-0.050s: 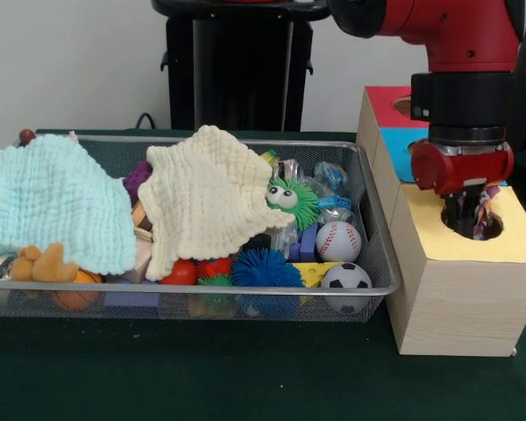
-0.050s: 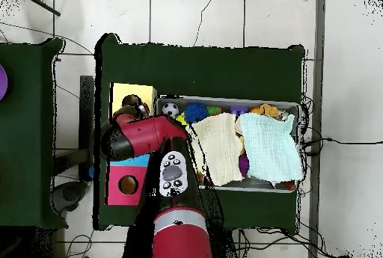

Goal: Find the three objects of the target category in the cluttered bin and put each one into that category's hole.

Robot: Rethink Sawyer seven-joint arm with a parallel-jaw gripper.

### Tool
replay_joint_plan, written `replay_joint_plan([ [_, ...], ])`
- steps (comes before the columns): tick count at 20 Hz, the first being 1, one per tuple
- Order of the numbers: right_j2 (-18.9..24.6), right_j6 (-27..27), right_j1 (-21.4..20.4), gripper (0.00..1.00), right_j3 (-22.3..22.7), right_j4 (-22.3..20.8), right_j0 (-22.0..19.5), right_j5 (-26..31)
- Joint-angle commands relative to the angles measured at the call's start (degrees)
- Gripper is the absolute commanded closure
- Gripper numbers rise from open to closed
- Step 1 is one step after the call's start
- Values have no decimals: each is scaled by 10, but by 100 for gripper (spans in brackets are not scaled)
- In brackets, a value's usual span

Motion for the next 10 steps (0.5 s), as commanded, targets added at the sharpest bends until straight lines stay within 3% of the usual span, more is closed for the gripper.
replay_joint_plan([
  [1, -18, 92, -25, 100, 83, -20, 10, -8],
  [6, -51, 116, -75, 100, 93, -13, 40, -68],
  [10, -44, 108, -95, 100, 103, -8, 32, -68],
])
